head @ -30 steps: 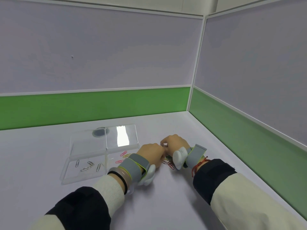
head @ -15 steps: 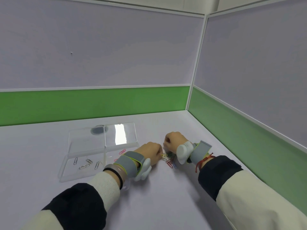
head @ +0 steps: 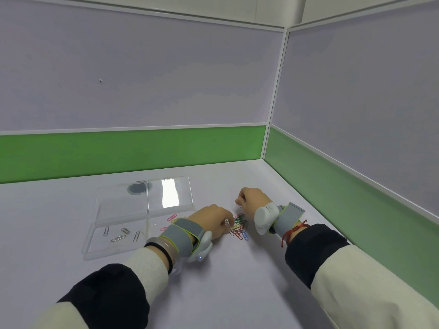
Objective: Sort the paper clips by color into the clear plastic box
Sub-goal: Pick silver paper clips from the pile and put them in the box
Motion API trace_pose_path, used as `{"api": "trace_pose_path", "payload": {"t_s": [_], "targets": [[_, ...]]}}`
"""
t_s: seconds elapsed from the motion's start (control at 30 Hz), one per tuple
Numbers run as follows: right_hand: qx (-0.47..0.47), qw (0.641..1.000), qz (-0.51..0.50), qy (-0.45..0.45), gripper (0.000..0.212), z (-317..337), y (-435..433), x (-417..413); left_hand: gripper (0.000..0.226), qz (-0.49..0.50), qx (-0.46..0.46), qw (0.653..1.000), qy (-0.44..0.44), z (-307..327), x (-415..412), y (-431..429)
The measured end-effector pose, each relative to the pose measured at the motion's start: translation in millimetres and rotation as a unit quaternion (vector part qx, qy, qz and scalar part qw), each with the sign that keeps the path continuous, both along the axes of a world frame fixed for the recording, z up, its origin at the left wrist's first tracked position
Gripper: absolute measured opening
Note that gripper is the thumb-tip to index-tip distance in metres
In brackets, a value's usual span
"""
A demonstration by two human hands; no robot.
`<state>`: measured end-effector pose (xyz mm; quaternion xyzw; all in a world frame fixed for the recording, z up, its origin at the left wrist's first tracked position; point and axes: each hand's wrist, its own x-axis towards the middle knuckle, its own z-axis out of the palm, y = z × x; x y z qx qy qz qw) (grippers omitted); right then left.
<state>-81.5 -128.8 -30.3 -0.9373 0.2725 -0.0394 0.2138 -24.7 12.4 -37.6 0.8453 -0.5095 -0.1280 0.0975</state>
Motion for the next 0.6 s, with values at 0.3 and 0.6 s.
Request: {"api": "trace_pose_path", "payload": {"t_s": [0.3,0.6], "targets": [[0.02,1.0,-0.004,-0.008,0.024,-1,0,-9,0.027,0.002,0.055,0.996,-0.076,5,-8,-9],[0.021,1.0,-0.002,-0.016,0.021,0,-2,-13,0.022,0.015,0.02,0.999,-0.036,6,-8,-8]]}}
